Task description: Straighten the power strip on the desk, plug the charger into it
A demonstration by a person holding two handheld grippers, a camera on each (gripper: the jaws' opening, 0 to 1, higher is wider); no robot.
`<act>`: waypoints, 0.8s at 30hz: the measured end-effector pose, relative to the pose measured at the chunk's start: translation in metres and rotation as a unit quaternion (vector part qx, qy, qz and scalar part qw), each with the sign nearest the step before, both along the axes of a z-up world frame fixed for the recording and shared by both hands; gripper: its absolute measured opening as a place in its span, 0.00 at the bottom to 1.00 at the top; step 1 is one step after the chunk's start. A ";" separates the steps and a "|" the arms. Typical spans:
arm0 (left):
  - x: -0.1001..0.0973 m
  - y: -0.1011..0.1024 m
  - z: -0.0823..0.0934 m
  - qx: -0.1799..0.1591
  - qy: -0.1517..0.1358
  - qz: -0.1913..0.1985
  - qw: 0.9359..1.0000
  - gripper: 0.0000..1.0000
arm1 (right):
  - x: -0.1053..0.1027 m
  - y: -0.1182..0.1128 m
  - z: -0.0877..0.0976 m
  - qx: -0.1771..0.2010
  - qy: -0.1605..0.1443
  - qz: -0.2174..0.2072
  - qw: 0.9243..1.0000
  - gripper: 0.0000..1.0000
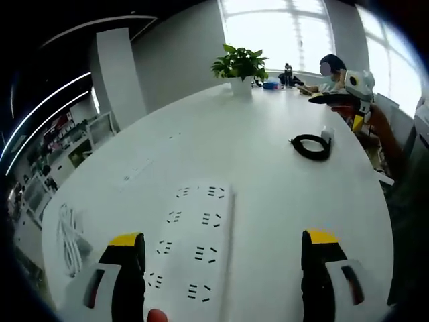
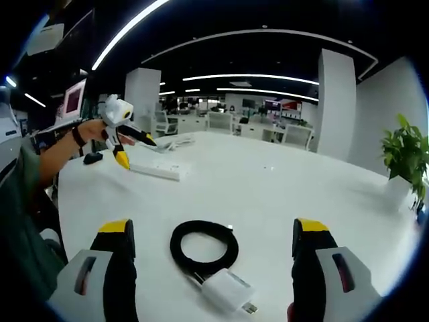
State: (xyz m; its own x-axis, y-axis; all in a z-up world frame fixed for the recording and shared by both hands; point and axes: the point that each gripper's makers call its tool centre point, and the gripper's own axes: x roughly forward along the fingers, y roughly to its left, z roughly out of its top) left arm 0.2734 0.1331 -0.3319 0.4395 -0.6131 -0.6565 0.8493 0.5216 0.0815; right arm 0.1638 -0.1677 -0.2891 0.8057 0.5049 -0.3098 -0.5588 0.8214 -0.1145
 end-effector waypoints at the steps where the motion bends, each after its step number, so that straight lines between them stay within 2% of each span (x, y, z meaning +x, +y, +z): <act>1: 0.001 0.000 0.000 0.000 0.002 0.000 1.000 0.99 | 0.000 0.000 0.000 0.000 0.000 0.000 1.000 0.98; 19: 0.018 0.006 -0.014 0.008 0.034 0.008 0.999 0.99 | 0.005 -0.002 0.000 0.007 -0.001 -0.005 1.000 0.98; 24: 0.024 0.005 -0.017 0.007 0.042 -0.001 0.999 0.99 | 0.005 -0.004 -0.003 0.006 0.001 -0.006 1.000 0.98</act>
